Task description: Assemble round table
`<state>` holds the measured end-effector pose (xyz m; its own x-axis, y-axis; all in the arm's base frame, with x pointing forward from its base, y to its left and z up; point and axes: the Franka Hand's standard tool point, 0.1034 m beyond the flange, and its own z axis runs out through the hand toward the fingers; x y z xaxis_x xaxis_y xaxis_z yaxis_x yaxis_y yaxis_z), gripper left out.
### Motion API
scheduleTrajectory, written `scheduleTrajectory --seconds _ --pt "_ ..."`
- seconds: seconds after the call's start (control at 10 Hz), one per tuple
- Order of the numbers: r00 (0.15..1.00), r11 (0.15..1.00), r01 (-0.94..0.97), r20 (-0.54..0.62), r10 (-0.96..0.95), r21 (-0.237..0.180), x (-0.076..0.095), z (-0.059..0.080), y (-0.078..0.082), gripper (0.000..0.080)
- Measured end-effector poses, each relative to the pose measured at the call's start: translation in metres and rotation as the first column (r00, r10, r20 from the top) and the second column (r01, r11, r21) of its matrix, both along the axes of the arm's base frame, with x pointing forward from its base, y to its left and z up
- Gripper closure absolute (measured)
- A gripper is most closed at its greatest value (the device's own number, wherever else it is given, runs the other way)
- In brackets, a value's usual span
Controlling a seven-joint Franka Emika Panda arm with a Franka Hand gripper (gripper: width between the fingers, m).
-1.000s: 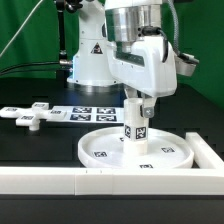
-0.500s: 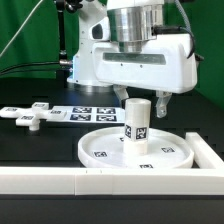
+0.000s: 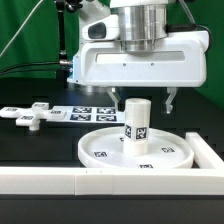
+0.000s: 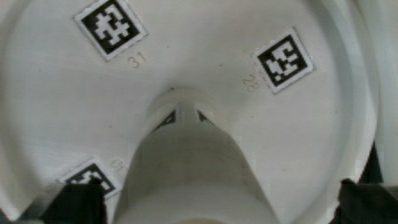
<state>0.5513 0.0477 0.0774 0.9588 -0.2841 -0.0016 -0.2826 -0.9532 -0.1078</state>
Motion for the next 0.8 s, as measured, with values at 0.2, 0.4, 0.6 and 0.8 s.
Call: scheduleTrajectory --seconds 0.2,0.4,0.6,0.8 --pt "0.988 0.988 -0.154 0.014 0.155 -0.005 -0.0003 -0.0011 -0.0021 0.0151" --pt "0.956 0.956 -0.292 0.026 0.292 -0.013 -0.0006 -0.0018 -0.0028 0.0151" --pt "0.886 0.886 -0.462 0.034 0.463 -0.038 0.0012 -0.0004 -0.0028 0.0151" --pt "0.763 0.763 -0.642 0.032 0.645 -0.069 0.0032 -0.0016 -0.0031 0.0151"
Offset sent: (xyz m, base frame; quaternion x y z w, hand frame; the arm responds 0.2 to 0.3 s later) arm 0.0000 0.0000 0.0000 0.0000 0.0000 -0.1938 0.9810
